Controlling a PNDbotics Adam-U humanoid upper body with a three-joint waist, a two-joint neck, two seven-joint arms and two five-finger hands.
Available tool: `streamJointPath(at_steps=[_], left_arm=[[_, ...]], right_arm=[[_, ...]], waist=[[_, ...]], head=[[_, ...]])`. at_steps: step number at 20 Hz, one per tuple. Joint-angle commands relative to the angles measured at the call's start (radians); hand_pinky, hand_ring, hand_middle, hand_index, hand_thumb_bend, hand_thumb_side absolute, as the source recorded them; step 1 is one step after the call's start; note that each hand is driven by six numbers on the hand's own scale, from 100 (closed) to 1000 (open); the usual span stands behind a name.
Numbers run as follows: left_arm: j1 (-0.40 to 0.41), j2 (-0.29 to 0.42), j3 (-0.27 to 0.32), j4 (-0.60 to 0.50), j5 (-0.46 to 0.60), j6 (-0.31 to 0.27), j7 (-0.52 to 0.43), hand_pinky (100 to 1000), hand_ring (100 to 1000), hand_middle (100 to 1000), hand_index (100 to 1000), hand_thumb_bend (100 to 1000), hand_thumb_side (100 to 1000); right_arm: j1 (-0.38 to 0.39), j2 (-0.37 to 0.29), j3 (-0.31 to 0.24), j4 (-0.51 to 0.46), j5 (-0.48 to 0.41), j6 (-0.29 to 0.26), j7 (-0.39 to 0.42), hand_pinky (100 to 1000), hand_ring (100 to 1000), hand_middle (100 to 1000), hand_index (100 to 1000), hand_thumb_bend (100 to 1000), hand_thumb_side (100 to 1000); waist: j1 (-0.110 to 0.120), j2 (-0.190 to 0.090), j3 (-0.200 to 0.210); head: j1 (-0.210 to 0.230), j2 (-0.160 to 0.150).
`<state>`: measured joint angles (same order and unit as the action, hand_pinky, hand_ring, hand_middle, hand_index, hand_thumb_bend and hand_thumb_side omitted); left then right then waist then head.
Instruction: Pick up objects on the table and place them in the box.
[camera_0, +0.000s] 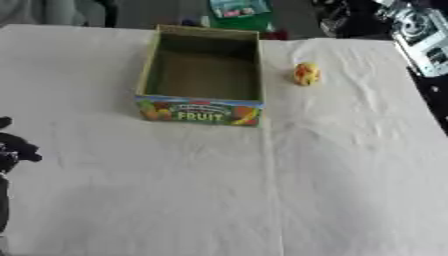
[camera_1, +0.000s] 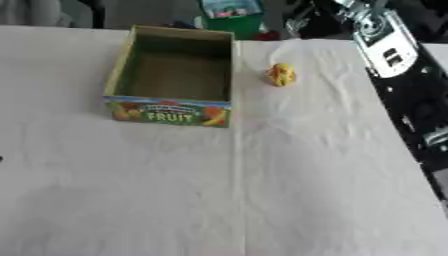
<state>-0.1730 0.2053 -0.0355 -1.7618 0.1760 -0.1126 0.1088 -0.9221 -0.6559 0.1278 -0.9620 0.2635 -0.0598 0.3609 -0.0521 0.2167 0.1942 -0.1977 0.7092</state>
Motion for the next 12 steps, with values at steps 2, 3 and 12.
streamJointPath(at_steps=[2, 3, 12], left_arm=[[-0.019, 0.025, -0.005, -0.021, 0.000, -0.002, -0.008, 468, 494, 451, 739, 100, 774], [-0.020, 0.026, -0.005, -0.021, 0.000, -0.002, -0.008, 468, 494, 451, 739, 100, 773], [-0.025, 0.025, -0.006, -0.022, 0.000, -0.003, -0.012, 468, 494, 451, 740, 100, 772]], right_arm=[[-0.036, -0.020, 0.036, 0.107, 0.076, 0.011, -0.016, 862, 879, 889, 931, 100, 269], [-0.038, -0.020, 0.041, 0.133, 0.092, 0.011, -0.028, 885, 896, 900, 933, 100, 283], [-0.059, 0.006, 0.053, 0.363, 0.236, -0.071, -0.145, 889, 888, 883, 920, 100, 303]], waist=[[0.000, -0.010, 0.011], [-0.001, -0.008, 0.014], [-0.001, -0.004, 0.017]], head=[[-0.011, -0.022], [-0.011, -0.024], [-0.013, -0.032]])
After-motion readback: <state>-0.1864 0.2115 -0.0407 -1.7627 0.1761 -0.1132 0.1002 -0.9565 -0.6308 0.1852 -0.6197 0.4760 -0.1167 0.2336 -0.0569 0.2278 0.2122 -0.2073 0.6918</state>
